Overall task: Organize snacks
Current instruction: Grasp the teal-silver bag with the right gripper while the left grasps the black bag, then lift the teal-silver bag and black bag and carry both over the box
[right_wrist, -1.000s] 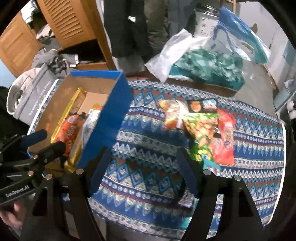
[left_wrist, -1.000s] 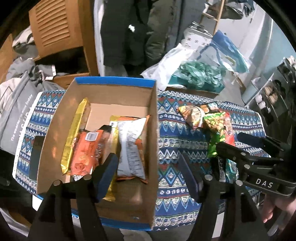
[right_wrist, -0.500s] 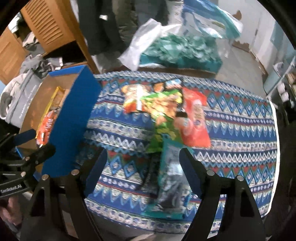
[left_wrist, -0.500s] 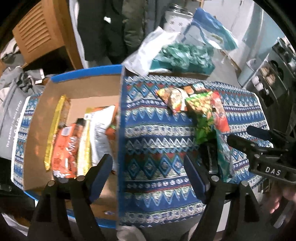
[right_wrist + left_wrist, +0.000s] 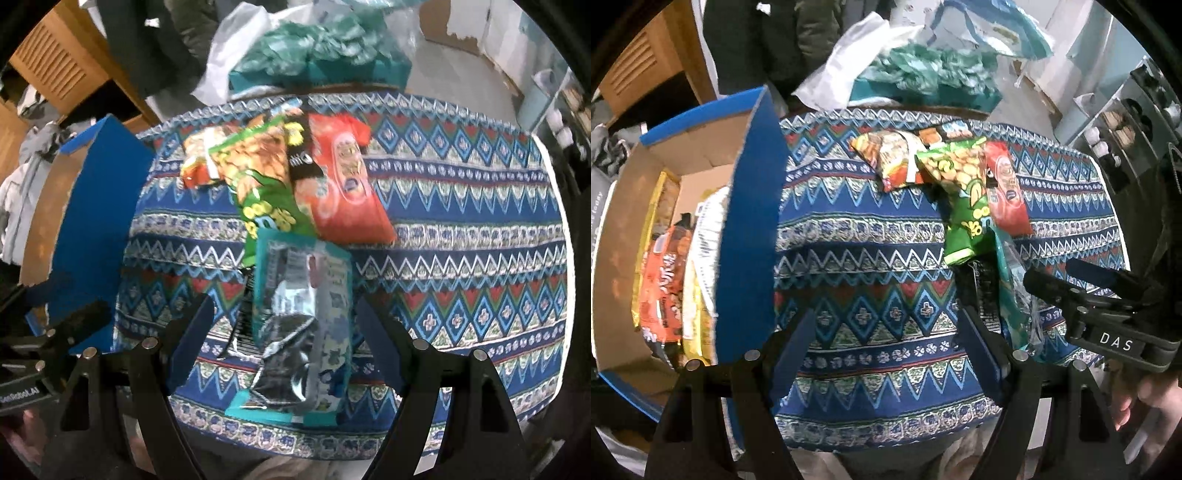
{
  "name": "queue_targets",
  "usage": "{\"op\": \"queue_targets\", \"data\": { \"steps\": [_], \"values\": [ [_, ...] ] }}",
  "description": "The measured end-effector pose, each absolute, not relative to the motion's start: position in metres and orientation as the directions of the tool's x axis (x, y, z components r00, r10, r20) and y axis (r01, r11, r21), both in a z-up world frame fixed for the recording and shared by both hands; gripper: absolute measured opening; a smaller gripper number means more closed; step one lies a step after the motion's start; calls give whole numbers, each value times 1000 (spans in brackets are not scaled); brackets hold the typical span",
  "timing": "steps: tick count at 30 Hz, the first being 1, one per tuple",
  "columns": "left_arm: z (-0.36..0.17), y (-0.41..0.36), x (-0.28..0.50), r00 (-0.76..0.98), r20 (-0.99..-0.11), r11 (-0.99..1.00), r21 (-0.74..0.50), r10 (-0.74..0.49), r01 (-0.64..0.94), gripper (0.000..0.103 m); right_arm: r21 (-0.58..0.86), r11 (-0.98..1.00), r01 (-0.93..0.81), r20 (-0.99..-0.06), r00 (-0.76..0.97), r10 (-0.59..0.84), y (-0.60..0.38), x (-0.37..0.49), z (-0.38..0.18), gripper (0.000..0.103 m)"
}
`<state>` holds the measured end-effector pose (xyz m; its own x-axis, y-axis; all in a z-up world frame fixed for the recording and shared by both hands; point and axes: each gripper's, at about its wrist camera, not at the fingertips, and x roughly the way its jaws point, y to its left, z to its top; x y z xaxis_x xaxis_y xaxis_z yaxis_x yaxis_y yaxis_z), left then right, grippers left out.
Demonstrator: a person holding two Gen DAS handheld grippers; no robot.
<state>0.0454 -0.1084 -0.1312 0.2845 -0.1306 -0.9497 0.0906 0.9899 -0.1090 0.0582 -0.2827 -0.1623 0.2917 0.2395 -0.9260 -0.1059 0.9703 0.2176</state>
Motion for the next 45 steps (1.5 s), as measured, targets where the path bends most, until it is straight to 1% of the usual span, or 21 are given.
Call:
{"op": "queue_targets", "data": {
  "steps": [5, 14, 17, 30, 32, 34, 38, 40, 41, 42, 45],
  "values": [
    [-145, -119, 49, 256, -958, 990, -103, -125, 97, 80, 245, 966, -77, -932, 255, 257, -287, 63, -181, 80],
    [-164, -132, 58, 216, -969, 990, -99, -120, 104, 80, 216, 975, -59, -956, 190, 223, -286, 70, -214, 80],
    [-170, -138, 62, 202, -972, 989, -104, -124, 107, 80, 191, 981, -42, -963, 185, 196, -292, 72, -219, 80],
    [-190, -161, 68, 123, -981, 984, -138, -151, 110, 80, 203, 979, 31, -968, 157, 196, -333, 71, -235, 80],
    [-192, -163, 69, 115, -981, 984, -141, -153, 111, 80, 167, 986, 22, -976, 148, 162, -334, 70, -241, 80],
    [-194, -167, 70, 107, -983, 984, -140, -152, 111, 80, 93, 996, -2, -984, 152, 92, -334, 71, -246, 80],
    [-199, -174, 72, 86, -982, 983, -157, -166, 99, 81, 74, 997, -12, -984, 160, 75, -336, 73, -253, 80],
    [-202, -178, 72, 75, -981, 981, -171, -178, 91, 82, 74, 997, -16, -984, 164, 75, -338, 74, -254, 77],
    [-204, -181, 72, 70, -981, 981, -172, -178, 88, 84, 74, 997, -17, -983, 167, 76, -339, 73, -253, 72],
    [-205, -183, 71, 67, -982, 981, -172, -178, 85, 86, 67, 998, -15, -983, 172, 69, -343, 74, -251, 70],
    [-208, -190, 71, 60, -982, 981, -174, -179, 85, 86, 57, 998, 3, -983, 175, 56, -358, 70, -251, 69]
  ]
}}
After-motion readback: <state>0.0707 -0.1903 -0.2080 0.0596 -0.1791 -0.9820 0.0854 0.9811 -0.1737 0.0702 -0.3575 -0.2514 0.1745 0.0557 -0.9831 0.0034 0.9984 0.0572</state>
